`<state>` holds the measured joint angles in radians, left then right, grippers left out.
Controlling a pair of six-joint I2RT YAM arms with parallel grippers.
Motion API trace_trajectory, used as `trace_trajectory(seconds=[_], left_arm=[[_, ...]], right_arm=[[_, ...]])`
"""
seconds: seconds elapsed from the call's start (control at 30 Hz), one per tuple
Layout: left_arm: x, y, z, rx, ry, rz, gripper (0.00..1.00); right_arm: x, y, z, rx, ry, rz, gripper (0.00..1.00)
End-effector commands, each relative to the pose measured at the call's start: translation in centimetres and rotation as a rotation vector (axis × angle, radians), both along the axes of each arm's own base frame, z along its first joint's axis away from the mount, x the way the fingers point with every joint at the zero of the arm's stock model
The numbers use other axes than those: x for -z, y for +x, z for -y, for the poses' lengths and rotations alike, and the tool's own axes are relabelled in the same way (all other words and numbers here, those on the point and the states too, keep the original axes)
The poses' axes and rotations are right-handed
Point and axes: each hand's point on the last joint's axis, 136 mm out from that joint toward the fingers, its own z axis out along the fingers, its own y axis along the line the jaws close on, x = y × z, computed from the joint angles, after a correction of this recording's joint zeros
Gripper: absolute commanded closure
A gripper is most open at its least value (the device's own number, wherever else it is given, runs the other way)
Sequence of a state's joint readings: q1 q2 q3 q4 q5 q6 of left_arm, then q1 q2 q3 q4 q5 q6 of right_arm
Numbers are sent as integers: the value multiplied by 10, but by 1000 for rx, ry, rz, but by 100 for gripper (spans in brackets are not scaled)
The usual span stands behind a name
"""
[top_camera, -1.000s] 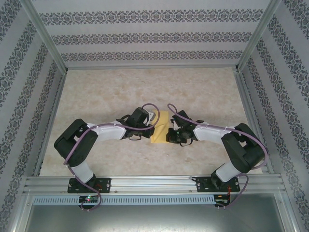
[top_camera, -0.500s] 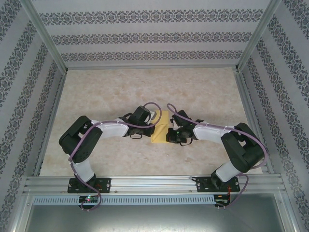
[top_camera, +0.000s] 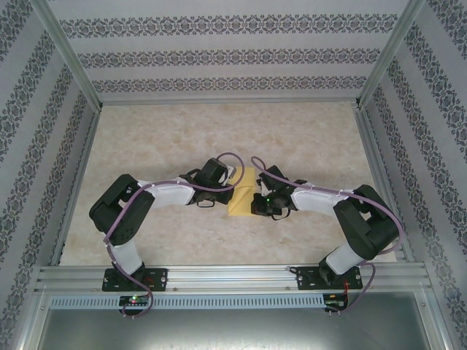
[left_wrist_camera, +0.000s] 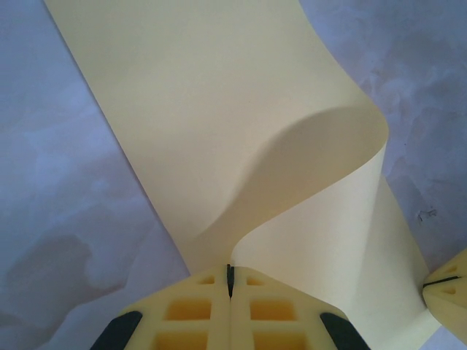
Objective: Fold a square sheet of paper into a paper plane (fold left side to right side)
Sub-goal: Fold the triangle a second time at the center of the table.
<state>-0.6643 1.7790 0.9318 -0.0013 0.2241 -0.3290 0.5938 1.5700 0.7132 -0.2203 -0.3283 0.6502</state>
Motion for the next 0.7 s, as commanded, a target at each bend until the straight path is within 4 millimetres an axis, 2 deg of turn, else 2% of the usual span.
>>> trace_trajectory(seconds=[0.0,0.67], left_arm=[[4,8,-7,-4,34,-2,100],[18,9,-7,0,50,-27,100]], right_arm=[[16,-12,12,-11,-88,-50,100],[18,-13,13,-18,-97,-60,100]])
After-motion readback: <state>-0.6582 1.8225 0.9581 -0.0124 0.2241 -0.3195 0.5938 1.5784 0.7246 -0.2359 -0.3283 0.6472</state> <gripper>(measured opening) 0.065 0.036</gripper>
